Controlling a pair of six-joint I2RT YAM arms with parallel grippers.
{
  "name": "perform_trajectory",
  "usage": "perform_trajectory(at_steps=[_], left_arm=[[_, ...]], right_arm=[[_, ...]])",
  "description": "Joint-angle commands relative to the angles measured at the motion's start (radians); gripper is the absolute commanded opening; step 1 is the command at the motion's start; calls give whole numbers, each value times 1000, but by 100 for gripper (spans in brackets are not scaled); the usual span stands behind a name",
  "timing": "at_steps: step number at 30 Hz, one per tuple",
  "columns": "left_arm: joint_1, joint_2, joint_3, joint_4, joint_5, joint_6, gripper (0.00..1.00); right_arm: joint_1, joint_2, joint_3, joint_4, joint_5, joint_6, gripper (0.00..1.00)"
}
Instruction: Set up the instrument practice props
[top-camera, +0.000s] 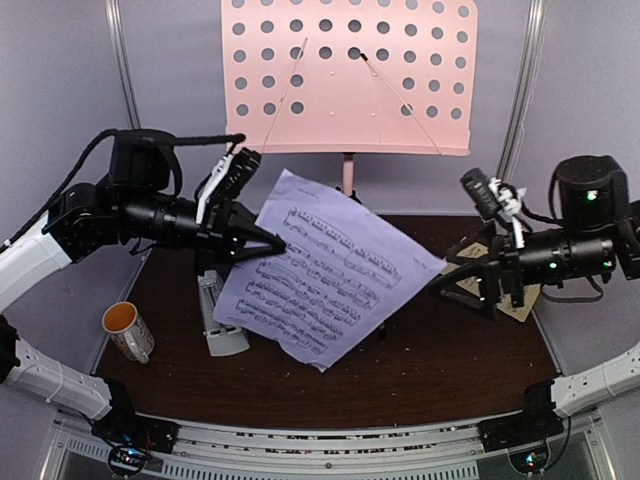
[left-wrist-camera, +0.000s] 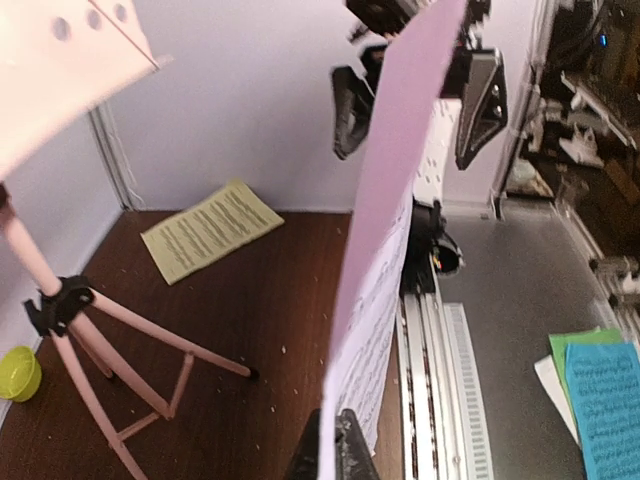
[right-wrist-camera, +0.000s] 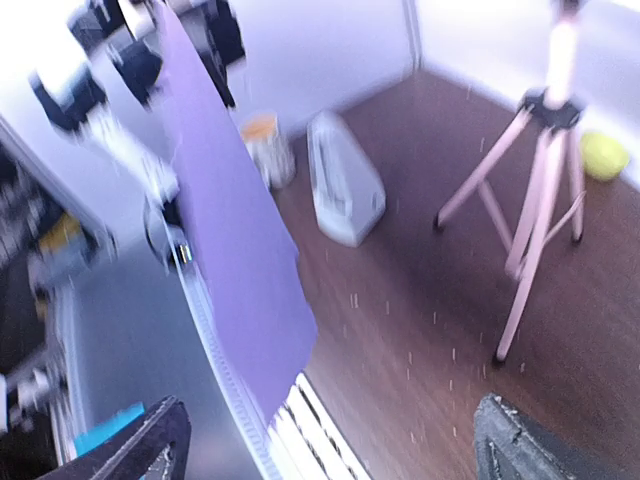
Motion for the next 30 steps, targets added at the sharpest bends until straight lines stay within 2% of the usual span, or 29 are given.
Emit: perform_trajectory(at_steps=[1,9,14,16,19,27,30], left_arm=[[58,-42,-13,323,121,-244,0],[79,-1,57,528,138,-459,0],[79,19,72,619,171,-530,0],[79,20,75,625,177,-542,0],[79,20,70,626,178,-554,0],[79,16,50,642,160,-580,0],[79,27,66,631,145,-581,0]], right_arm=[[-11,-164,-155,424,117,111,100],[-7,-131,-212,625,86,108,100],[-7,-96,-204,665,103,62,100],[-6,-76,-188,682,94,49,96],[-5,-36,-157,703,68,42,83],[-5,-18,-97,698,83,49,36],[-5,-16,-74,680,91,62,13]])
